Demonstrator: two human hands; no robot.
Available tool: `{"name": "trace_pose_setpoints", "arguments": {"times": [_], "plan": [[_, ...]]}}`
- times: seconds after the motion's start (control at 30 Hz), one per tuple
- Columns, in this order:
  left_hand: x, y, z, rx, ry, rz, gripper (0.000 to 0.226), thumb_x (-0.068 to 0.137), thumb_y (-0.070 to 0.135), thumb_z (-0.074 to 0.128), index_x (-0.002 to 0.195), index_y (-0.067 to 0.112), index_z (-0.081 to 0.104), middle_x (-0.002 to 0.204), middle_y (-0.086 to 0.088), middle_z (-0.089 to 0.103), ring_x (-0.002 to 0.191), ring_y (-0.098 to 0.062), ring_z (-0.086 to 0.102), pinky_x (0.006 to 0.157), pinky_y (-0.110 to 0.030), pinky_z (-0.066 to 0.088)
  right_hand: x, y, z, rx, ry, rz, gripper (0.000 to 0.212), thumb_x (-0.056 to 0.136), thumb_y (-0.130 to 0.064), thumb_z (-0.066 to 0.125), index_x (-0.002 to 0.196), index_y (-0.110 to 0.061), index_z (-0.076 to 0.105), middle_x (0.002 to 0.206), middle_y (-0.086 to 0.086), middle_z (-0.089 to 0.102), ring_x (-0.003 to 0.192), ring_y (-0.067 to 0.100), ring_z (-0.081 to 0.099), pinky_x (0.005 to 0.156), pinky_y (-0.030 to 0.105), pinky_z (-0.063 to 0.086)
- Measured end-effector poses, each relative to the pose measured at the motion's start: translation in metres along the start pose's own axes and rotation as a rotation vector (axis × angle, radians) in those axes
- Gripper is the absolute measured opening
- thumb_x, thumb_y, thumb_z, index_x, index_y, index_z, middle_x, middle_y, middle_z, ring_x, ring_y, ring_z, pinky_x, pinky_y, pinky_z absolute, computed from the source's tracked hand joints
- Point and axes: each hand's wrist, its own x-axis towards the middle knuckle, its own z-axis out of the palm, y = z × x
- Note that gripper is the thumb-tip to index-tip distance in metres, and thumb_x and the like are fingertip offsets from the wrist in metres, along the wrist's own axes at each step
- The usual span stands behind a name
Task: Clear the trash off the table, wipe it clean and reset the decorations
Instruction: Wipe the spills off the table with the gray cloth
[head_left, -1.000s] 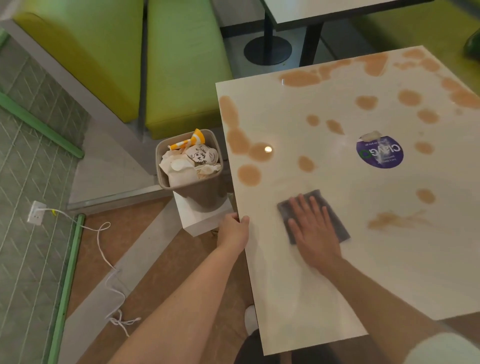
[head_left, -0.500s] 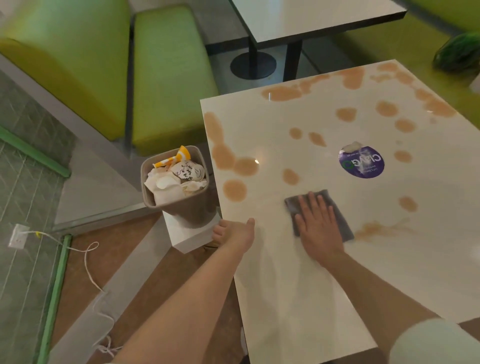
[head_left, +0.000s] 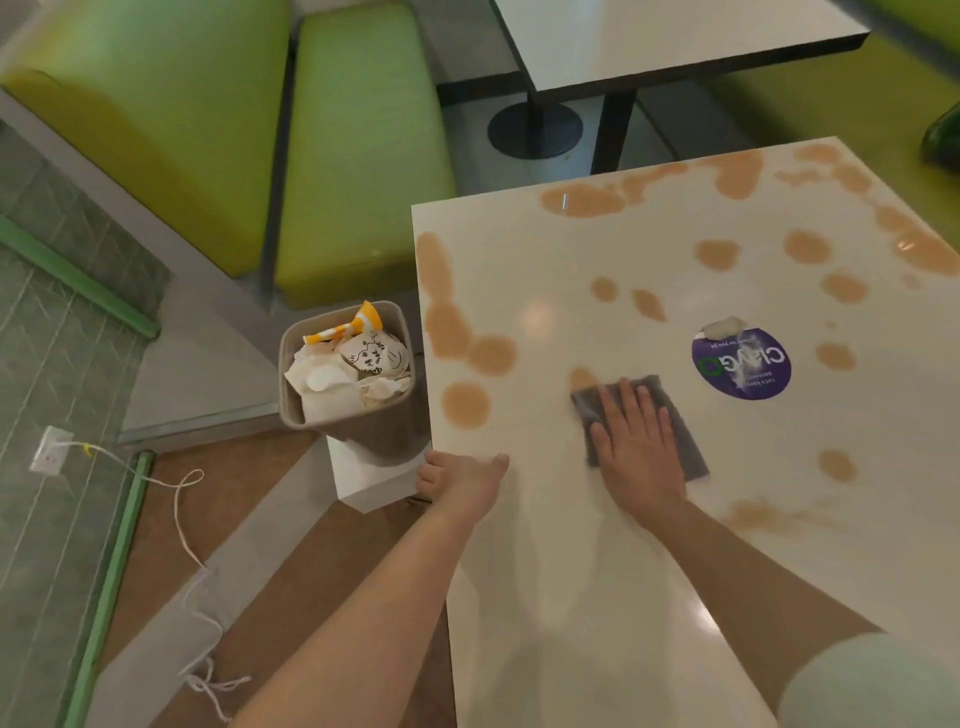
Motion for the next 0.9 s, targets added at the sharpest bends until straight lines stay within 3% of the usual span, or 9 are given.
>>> {"name": "trace_pose_setpoints", "arguments": {"times": [0.1, 0.27, 0.5, 0.73, 0.9], "plan": [[0.004, 0.011, 0.002, 0.036, 0.014, -0.004, 0.123, 0.077, 0.061, 0.069, 0.150, -0.001, -0.008, 0.155, -0.016, 0.012, 0.143, -0.029, 0.016, 0.115, -0.034, 0.016, 0.006, -0.014, -0.001, 0.000, 0.007, 0.025, 0.074, 0.089, -0.051, -0.007, 0.157, -0.024, 0.008, 0.164, 0.002, -0.001, 0.151, 0.019, -0.005, 0.119, 0.037, -0.012], [0.004, 0.022, 0.004, 0.089, 0.029, -0.039, 0.128, 0.075, 0.058, 0.072, 0.149, -0.001, -0.014, 0.156, -0.015, 0.010, 0.144, -0.026, 0.014, 0.114, -0.034, 0.020, -0.034, 0.000, 0.003, 0.012, -0.062, -0.262, 0.057, 0.102, -0.046, 0.013, 0.156, -0.028, 0.009, 0.163, -0.006, -0.001, 0.150, 0.011, -0.008, 0.120, 0.034, -0.006], [0.008, 0.026, 0.006, 0.160, 0.029, -0.070, 0.126, 0.078, 0.059, 0.069, 0.148, -0.003, -0.015, 0.157, -0.016, 0.008, 0.145, -0.026, 0.012, 0.114, -0.035, 0.019, 0.065, 0.001, -0.012, -0.022, -0.021, -0.020, 0.075, 0.088, -0.050, -0.007, 0.156, -0.023, 0.007, 0.164, 0.003, 0.000, 0.151, 0.020, -0.004, 0.120, 0.038, -0.009], [0.004, 0.026, 0.002, 0.133, 0.030, -0.075, 0.127, 0.077, 0.056, 0.071, 0.148, -0.002, -0.016, 0.156, -0.017, 0.009, 0.145, -0.027, 0.014, 0.115, -0.037, 0.019, 0.002, -0.006, -0.005, -0.014, -0.140, -0.385, 0.058, 0.100, -0.049, 0.008, 0.155, -0.033, 0.002, 0.162, -0.009, -0.010, 0.148, 0.009, -0.017, 0.120, 0.035, -0.009], [-0.001, 0.025, 0.002, 0.092, 0.037, -0.074, 0.126, 0.077, 0.056, 0.072, 0.150, 0.002, -0.016, 0.156, -0.015, 0.010, 0.144, -0.027, 0.015, 0.113, -0.041, 0.024, 0.049, 0.019, -0.017, -0.036, -0.069, -0.179, 0.069, 0.092, -0.053, -0.002, 0.156, -0.029, 0.007, 0.164, -0.004, -0.004, 0.150, 0.013, -0.011, 0.121, 0.036, -0.009]]}}
